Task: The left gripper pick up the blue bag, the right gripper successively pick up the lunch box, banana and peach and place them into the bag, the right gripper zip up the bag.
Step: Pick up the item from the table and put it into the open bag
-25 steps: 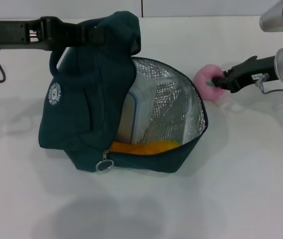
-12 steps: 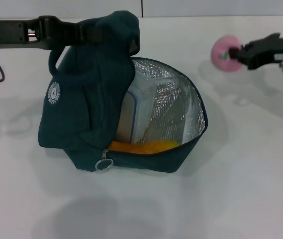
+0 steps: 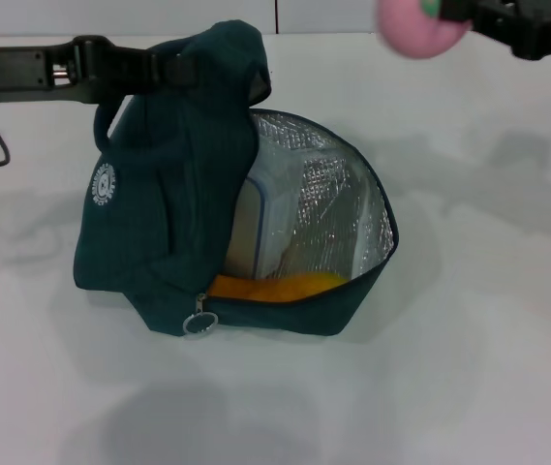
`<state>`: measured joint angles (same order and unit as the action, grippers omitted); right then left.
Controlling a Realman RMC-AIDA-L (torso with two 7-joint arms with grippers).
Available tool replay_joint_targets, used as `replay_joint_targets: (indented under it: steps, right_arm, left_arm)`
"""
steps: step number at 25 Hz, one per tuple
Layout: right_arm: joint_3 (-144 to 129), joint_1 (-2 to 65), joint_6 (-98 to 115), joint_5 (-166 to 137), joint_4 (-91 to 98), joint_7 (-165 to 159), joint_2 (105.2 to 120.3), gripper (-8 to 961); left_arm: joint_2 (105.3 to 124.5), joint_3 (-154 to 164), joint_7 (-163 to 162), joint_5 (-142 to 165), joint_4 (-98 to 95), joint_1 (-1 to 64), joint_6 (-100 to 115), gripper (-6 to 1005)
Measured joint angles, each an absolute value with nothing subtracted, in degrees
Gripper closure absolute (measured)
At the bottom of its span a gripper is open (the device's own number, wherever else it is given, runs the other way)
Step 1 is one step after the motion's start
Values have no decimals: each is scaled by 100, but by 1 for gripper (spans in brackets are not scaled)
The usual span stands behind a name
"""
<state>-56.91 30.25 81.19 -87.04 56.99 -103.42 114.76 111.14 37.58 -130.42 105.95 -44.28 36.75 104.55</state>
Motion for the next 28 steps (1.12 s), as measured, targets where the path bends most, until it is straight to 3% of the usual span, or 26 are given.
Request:
replay_joint_targets:
  steps: [10,15,28]
  right_arm:
    - [-6354,3835,8959,-8671,4476,-10078,11524,909]
    - [-6995,3818,8936,-8583,4393,-10059,11589,880]
    - [-7287,3829,8521,-8523,4013,-10078,11593,803]
  left_arm:
    - [11091,3657,-13016,10602,-4342,3528,10451,965]
    - [11090,3638,-13021,10593,-4342,3408,10454,965]
    - [11091,3638,-13008,10554,-4341,3366,10478,965]
